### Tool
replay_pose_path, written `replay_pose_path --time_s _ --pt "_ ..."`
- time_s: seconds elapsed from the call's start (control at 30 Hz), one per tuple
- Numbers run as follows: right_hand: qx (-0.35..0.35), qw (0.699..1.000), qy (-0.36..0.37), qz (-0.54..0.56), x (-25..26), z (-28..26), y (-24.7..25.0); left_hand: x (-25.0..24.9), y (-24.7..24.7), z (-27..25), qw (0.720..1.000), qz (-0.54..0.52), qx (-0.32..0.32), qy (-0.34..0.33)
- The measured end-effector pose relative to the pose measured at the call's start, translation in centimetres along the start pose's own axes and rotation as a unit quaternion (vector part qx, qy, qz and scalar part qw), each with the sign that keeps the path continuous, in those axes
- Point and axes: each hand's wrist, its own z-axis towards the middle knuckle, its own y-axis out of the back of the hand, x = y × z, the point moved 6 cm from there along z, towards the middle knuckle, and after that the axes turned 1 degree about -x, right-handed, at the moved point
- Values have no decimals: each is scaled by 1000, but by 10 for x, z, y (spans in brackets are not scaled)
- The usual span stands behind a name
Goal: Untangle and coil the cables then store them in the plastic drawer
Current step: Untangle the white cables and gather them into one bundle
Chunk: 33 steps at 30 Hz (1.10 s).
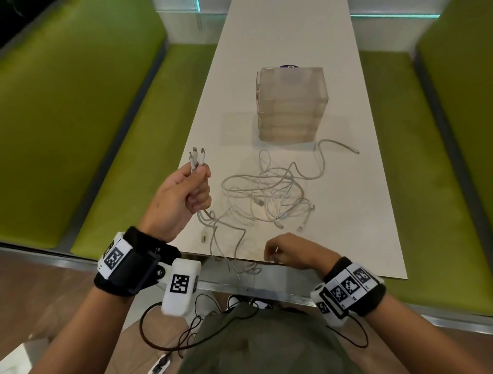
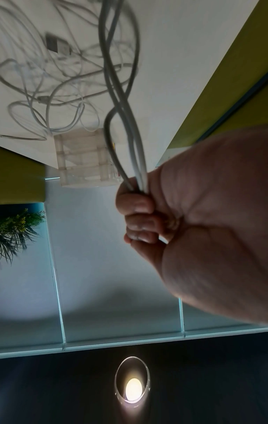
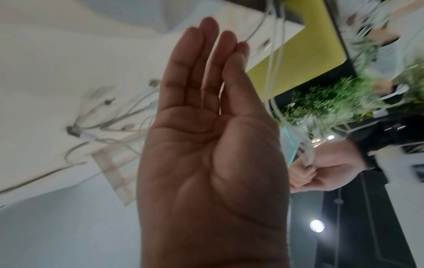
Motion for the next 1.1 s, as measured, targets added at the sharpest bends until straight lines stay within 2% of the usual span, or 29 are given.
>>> replay_pose_path --time_s 0.1,0.17,0.23,0.3,0.37,0.4,0.43,0.5,0.53,0.6,0.77,0.83,0.9,0.97,1.1 --pt "-108 992 -26 55 -6 4 28 1 3 -3 1000 0 -5 8" --pt "-128 986 -3 103 3 10 35 3 4 -5 1000 -8 -5 16" --pt "-72 993 41 88 24 19 31 4 4 -7 1000 -18 -2 19" --pt "47 995 81 46 45 29 15 3 5 -10 1000 -20 -6 21" --pt "169 981 71 62 56 35 1 2 8 -14 1000 -9 -10 22" --pt "184 978 52 78 58 41 0 2 10 -15 1000 -1 -8 22" --pt "155 984 38 84 59 49 4 2 12 -17 1000 5 -6 22" --pt "13 998 40 37 63 70 24 4 17 -20 1000 15 -8 22" --pt "-55 997 48 -8 65 80 33 6 20 -21 999 23 -12 23" --pt "-130 987 49 -76 65 97 38 10 24 -21 999 38 -21 29" --pt "-149 959 65 -232 63 119 15 16 34 -21 997 62 -45 31" --pt "-170 953 61 -241 58 116 14 19 39 -20 995 78 -59 30" --pt "-195 957 48 -207 52 109 23 24 47 -18 992 88 -80 35" --pt "-230 967 27 -102 44 96 41 31 53 -15 990 92 -101 40" --pt "-301 945 51 114 48 60 76 42 48 -2 989 91 -113 36"
